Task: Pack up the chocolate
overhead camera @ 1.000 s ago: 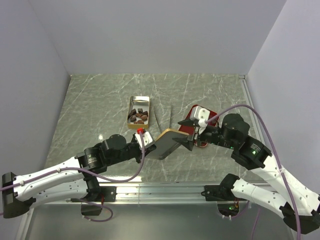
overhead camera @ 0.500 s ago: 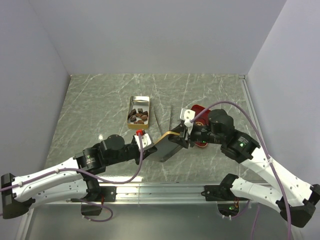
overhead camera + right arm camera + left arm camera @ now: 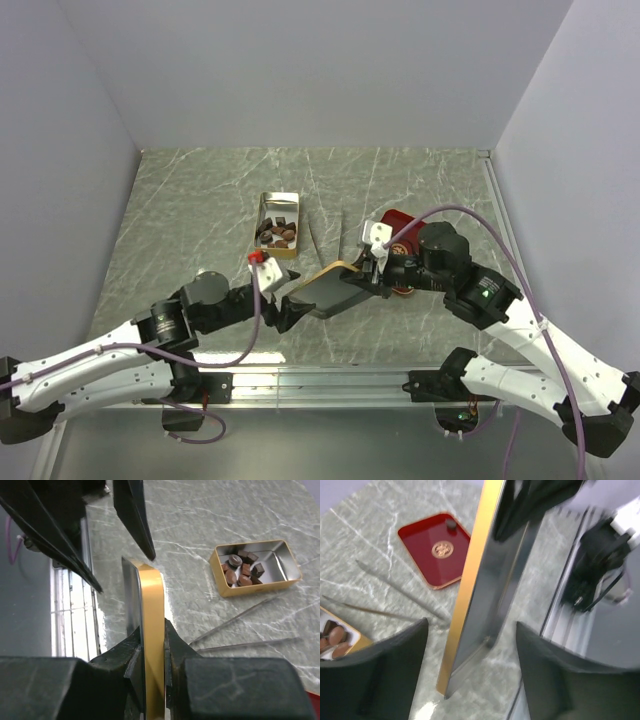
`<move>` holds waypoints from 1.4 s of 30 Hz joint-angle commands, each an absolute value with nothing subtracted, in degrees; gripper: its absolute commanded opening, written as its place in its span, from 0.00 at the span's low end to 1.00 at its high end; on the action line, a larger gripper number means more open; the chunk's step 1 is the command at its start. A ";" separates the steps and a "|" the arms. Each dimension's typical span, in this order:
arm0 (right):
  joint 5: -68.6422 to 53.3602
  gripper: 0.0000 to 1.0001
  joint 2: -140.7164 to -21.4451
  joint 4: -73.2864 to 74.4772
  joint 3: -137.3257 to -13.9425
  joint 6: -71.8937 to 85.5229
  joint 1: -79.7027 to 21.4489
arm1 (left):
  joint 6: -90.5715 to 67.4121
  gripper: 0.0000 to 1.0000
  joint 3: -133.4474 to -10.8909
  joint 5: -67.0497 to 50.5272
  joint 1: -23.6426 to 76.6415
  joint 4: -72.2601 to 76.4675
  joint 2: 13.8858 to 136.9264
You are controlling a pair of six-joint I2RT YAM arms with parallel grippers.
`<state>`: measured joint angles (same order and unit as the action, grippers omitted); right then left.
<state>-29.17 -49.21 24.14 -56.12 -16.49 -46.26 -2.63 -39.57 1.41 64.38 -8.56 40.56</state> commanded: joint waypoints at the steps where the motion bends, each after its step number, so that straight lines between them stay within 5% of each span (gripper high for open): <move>1: -26.20 0.00 -47.81 20.31 -55.37 -14.33 -46.32 | -7.98 0.78 -41.22 3.25 64.69 -4.40 37.10; 7: -12.33 0.00 -50.27 14.62 -54.23 -12.30 -49.65 | -23.50 0.99 -41.57 8.33 64.60 -5.45 31.38; 18: 10.00 0.00 -47.29 -8.87 -38.86 -15.02 -60.63 | -50.08 1.00 -38.59 22.40 64.51 -3.87 30.23; 27: 31.44 0.00 -45.97 -22.84 -33.14 -25.12 -72.93 | -67.84 1.00 -36.03 23.20 64.42 -2.89 30.49; 34: 38.84 0.00 -48.07 -28.64 -32.52 -30.49 -78.91 | -77.43 1.00 -49.63 26.81 64.16 -20.73 42.35; 42: 44.29 0.00 -49.39 -32.43 -31.90 -34.80 -84.37 | -79.01 1.00 -49.92 27.51 62.58 -18.81 45.00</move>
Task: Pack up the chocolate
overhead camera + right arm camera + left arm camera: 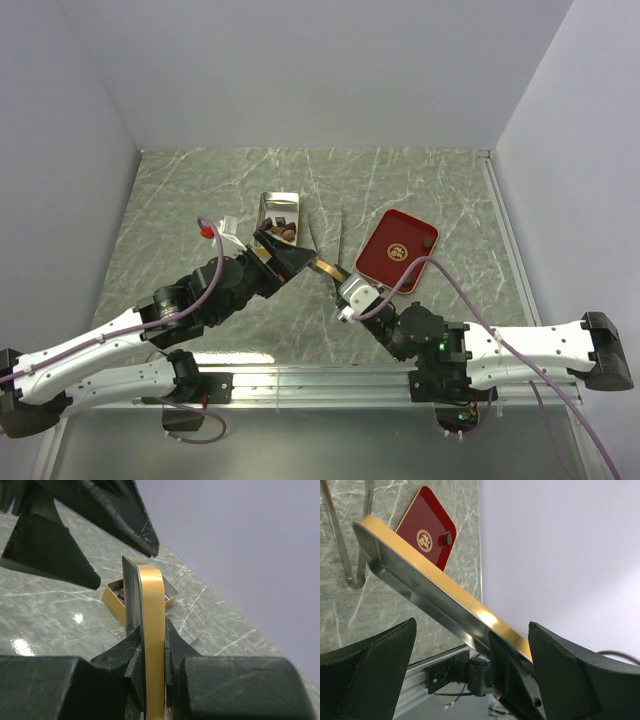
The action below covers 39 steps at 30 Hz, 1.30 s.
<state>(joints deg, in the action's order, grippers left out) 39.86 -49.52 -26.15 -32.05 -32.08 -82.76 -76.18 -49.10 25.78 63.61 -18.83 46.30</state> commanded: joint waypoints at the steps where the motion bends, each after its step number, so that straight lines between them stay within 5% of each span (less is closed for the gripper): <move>1: 44.64 0.00 -49.48 -33.48 -31.73 -35.15 -84.81 | -79.88 1.00 -49.57 27.34 62.49 -18.98 45.00; 20: 53.00 0.00 -60.82 -47.10 -32.97 -48.50 -92.02 | -80.07 0.94 -47.11 15.74 58.10 -15.82 50.45; 29: 53.35 0.02 -61.70 -53.61 -31.29 -52.38 -92.11 | -79.19 0.47 -49.30 12.75 58.01 -18.19 53.87; 36: 55.98 0.16 -64.07 -56.24 -31.47 -53.52 -92.20 | -79.71 0.03 -49.84 13.10 57.31 -17.49 54.05; 39: 57.30 0.26 -65.56 -58.09 -31.20 -55.01 -92.28 | -80.24 0.01 -49.31 12.57 56.25 -16.61 53.18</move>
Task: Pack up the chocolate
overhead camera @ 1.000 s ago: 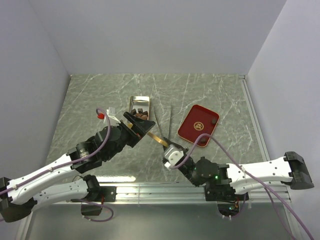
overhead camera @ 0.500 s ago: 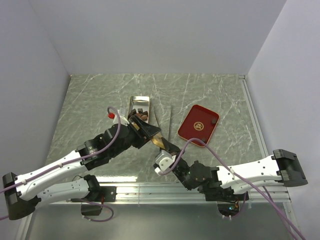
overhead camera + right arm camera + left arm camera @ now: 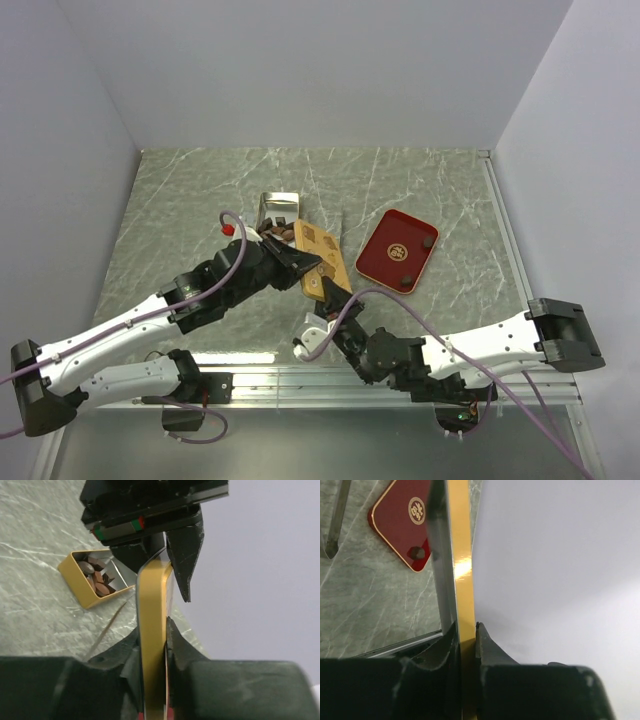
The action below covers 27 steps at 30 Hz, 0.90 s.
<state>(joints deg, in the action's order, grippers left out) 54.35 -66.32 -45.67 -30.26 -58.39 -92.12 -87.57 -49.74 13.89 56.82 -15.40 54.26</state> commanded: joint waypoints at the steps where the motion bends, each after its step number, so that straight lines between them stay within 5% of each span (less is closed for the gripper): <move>1: 57.83 0.31 -66.00 -60.62 -30.85 -55.72 -92.37 | -80.51 0.01 -49.22 12.39 55.99 -16.52 52.74; 2: 58.70 0.61 -67.14 -62.30 -30.68 -57.46 -92.29 | -80.59 0.01 -49.13 12.22 55.46 -16.35 52.56; 3: 59.32 0.71 -67.76 -63.71 -30.50 -58.26 -92.37 | -81.12 0.01 -48.87 12.13 55.11 -16.26 52.38; 11: 61.79 0.73 -67.87 -69.97 -27.25 -59.26 -94.04 | -81.65 0.00 -44.65 10.20 45.03 -9.95 48.25; 21: 53.62 0.72 -49.50 -39.47 -25.76 -33.50 -95.89 | -71.20 0.00 -39.82 1.77 30.59 -0.46 51.76; 27: 36.58 0.73 -36.40 -24.81 -28.38 -15.05 -85.98 | -60.04 0.01 -35.34 -6.40 27.34 11.94 52.30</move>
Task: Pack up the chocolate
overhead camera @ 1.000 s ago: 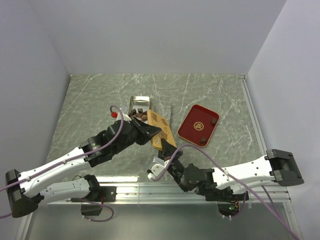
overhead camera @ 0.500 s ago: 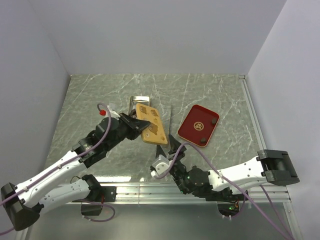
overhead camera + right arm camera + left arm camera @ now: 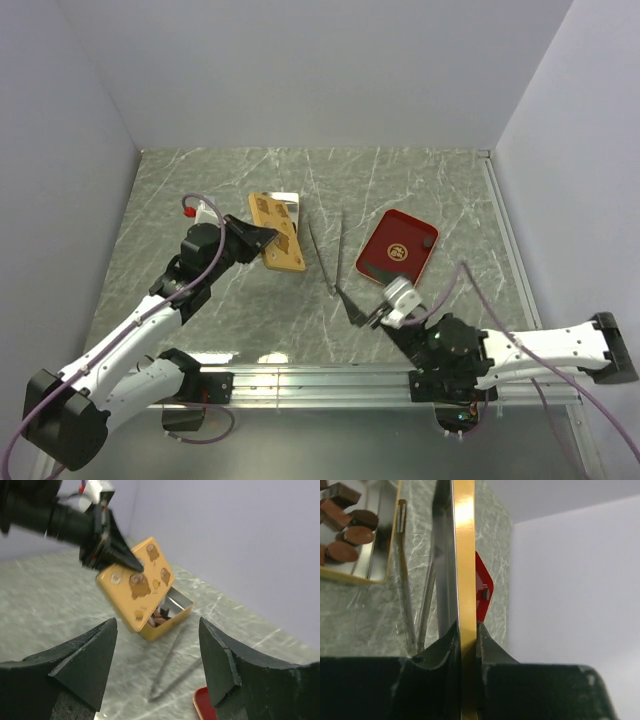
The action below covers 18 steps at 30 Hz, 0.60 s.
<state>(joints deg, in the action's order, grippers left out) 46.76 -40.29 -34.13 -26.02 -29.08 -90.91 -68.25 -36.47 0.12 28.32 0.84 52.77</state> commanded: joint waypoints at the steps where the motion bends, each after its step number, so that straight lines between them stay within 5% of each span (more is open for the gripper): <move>1: 34.91 0.73 -35.17 -23.48 -29.43 -12.85 -83.96 | -58.90 0.01 -34.98 -7.20 26.99 14.22 52.38; 10: 13.99 0.68 -44.53 -14.68 -37.43 10.26 -57.85 | -45.54 0.01 -32.61 -15.91 25.66 22.15 51.07; 18: -15.88 0.60 -57.73 -27.65 -38.50 21.52 -38.60 | -38.67 0.01 -32.17 -22.58 22.94 27.76 53.17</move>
